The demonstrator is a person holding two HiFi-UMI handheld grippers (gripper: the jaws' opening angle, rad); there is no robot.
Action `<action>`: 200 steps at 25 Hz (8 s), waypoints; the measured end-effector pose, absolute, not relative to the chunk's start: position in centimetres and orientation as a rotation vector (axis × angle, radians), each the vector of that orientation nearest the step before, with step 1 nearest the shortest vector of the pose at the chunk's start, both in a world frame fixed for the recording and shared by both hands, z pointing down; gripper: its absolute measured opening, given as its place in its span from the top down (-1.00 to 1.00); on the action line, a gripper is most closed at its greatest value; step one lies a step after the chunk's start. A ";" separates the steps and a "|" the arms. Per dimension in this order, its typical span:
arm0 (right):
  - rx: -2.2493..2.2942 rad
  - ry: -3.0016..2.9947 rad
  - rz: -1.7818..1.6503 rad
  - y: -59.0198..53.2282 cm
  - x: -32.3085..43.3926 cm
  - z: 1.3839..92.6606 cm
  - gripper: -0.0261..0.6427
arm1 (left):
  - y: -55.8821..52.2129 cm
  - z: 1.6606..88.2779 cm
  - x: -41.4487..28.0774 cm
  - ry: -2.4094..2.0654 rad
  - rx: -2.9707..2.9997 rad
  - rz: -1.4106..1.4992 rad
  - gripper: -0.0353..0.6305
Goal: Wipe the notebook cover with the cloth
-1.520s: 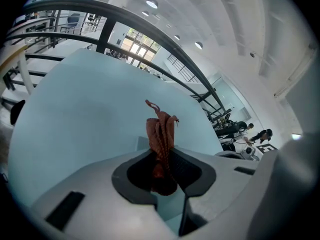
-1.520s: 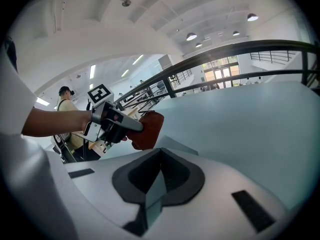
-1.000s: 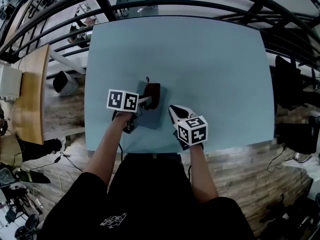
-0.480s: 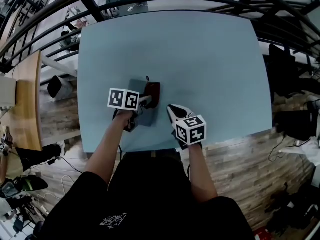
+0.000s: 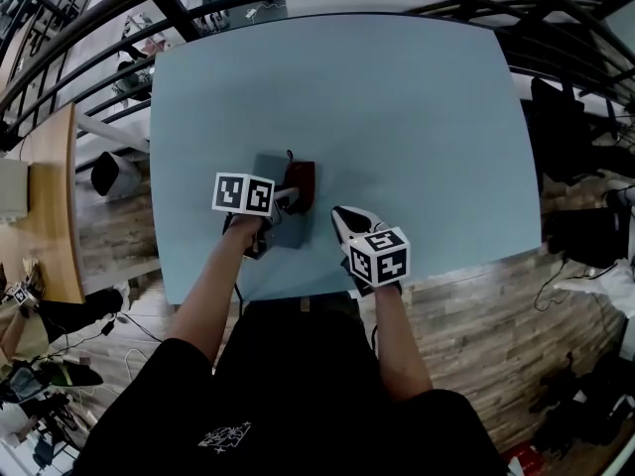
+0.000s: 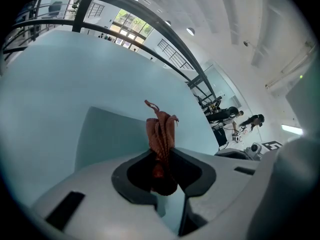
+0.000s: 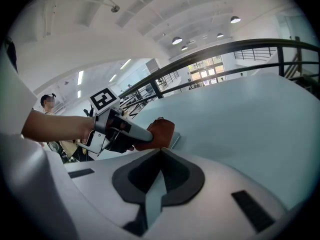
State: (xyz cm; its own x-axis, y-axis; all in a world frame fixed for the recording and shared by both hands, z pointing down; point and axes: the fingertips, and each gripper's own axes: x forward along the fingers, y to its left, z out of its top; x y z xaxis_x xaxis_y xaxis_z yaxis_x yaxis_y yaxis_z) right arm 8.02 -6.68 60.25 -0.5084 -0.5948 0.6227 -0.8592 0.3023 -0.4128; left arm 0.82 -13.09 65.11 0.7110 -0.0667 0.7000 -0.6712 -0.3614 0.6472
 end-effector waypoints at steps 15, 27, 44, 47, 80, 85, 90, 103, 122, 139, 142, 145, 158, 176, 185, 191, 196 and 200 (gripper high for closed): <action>1.225 -2.255 1.011 -8.3 4.2 60.1 0.90 | -15.1 65.1 -5.6 -0.681 1.833 0.709 0.62; 1.154 -2.291 0.985 -10.4 0.8 59.8 0.90 | -16.6 64.9 -10.3 -0.765 1.811 0.703 0.62; 1.133 -2.322 0.958 -10.5 1.2 58.6 0.90 | -15.4 61.7 -8.8 -0.775 1.854 0.639 0.62; 1.138 -2.321 0.957 -10.0 2.1 58.5 0.90 | -14.4 61.6 -7.3 -0.758 1.854 0.632 0.62; 1.168 -2.274 0.991 -6.4 6.2 59.8 0.90 | -9.3 65.4 -2.3 -0.664 1.802 0.686 0.62; 1.149 -2.282 0.985 -6.9 4.8 59.6 0.91 | -10.2 65.4 -4.8 -0.699 1.791 0.688 0.62; 1.123 -2.295 0.979 -7.7 3.5 59.6 0.90 | -11.2 65.2 -6.9 -0.732 1.786 0.703 0.62; 1.035 -2.328 0.963 -9.3 0.4 59.7 0.90 | -13.2 65.0 -12.0 -0.830 1.756 0.705 0.62; 0.998 -2.363 0.931 -9.1 0.2 59.0 0.90 | -11.7 61.7 -10.6 -0.851 1.815 0.640 0.62; 1.009 -2.346 0.935 -5.3 3.4 59.3 0.90 | -5.6 62.9 -3.8 -0.740 1.815 0.653 0.62; 1.017 -2.343 0.939 -4.9 4.4 59.4 0.90 | -5.3 63.2 -2.7 -0.730 1.814 0.657 0.62; 1.021 -2.337 0.945 -4.5 5.0 59.6 0.90 | -4.9 63.4 -2.0 -0.719 1.810 0.659 0.62; 0.982 -2.330 0.955 -4.0 3.8 60.2 0.90 | -4.5 65.2 -4.2 -0.738 1.751 0.669 0.62; 0.886 -2.352 0.943 -6.4 -1.6 60.8 0.90 | -7.2 65.9 -11.9 -0.838 1.700 0.674 0.62; 0.840 -2.362 0.930 -7.4 -4.2 60.3 0.90 | -8.2 65.3 -15.0 -0.885 1.680 0.651 0.62; 0.820 -2.368 0.919 -8.1 -5.5 59.6 0.90 | -8.7 64.8 -16.9 -0.915 1.667 0.635 0.62; 0.810 -2.378 0.905 -8.4 -6.1 59.3 0.91 | -9.2 64.1 -18.3 -0.953 1.674 0.617 0.62; 0.803 -2.397 0.894 -8.1 -4.7 58.6 0.90 | -8.9 63.0 -17.2 -0.980 1.682 0.596 0.62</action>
State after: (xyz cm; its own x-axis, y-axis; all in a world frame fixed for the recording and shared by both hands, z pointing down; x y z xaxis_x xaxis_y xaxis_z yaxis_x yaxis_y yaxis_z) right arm -4.70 -8.09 58.58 -0.7257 -0.3598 0.5864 -0.6559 0.6191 -0.4318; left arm -17.21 -8.87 62.99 0.5406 -0.3144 0.7804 -0.8375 -0.1130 0.5346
